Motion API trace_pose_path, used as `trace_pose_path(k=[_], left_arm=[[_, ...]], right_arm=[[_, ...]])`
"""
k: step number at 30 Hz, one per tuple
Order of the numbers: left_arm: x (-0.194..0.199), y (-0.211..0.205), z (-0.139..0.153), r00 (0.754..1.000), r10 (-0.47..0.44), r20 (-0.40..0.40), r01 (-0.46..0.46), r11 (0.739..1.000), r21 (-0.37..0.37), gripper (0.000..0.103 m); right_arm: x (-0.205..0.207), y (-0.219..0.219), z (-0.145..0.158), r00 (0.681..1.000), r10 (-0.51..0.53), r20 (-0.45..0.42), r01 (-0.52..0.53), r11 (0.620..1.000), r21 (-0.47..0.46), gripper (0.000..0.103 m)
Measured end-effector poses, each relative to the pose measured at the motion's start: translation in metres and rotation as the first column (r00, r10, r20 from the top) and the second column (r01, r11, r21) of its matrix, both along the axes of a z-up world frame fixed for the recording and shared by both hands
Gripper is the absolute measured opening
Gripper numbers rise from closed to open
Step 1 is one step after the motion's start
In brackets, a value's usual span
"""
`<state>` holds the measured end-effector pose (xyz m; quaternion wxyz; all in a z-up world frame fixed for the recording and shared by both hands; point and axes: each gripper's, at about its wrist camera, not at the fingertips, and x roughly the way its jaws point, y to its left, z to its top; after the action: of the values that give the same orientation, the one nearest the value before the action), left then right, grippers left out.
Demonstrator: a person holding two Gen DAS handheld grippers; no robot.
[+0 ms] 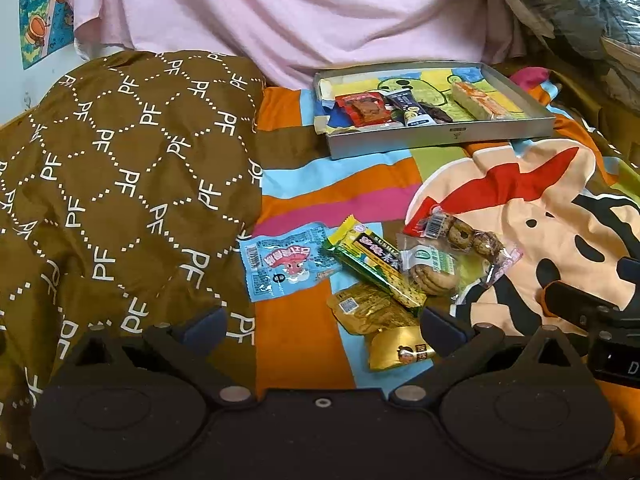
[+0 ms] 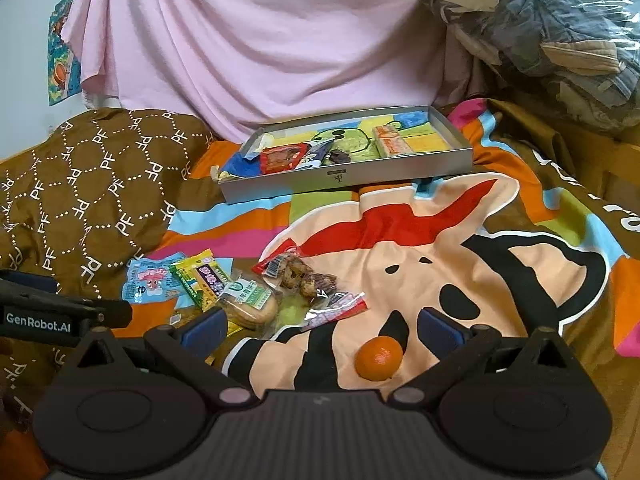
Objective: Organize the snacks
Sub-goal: 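Lower both tools toward the remaining candy and cookie packets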
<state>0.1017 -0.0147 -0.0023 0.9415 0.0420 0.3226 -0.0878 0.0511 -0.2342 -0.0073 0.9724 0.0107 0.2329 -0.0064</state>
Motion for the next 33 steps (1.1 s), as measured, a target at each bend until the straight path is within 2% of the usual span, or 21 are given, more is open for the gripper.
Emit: trace_pose_path(k=[13, 20, 29, 33], left_arm=[[0.019, 0.017, -0.007, 0.999, 0.050, -0.007, -0.050, 0.999, 0.007, 0.102], [0.042, 0.033, -0.009, 0.997, 0.078, -0.017, -0.079, 0.996, -0.050, 0.102], [0.080, 0.042, -0.009, 0.998, -0.060, 0.027, 0.061, 0.997, -0.056, 0.102], [0.093, 0.043, -0.010, 0.987, -0.141, 0.070, 0.143, 0.990, -0.017, 0.102]], right_arm=[[0.013, 0.012, -0.008, 0.999, 0.042, -0.017, -0.042, 0.999, 0.000, 0.103], [0.024, 0.020, -0.014, 0.997, 0.076, -0.031, -0.076, 0.997, -0.003, 0.103], [0.032, 0.034, -0.023, 0.987, 0.145, -0.067, -0.148, 0.988, -0.034, 0.103], [0.036, 0.038, -0.025, 0.976, 0.196, -0.098, -0.200, 0.979, -0.027, 0.103]])
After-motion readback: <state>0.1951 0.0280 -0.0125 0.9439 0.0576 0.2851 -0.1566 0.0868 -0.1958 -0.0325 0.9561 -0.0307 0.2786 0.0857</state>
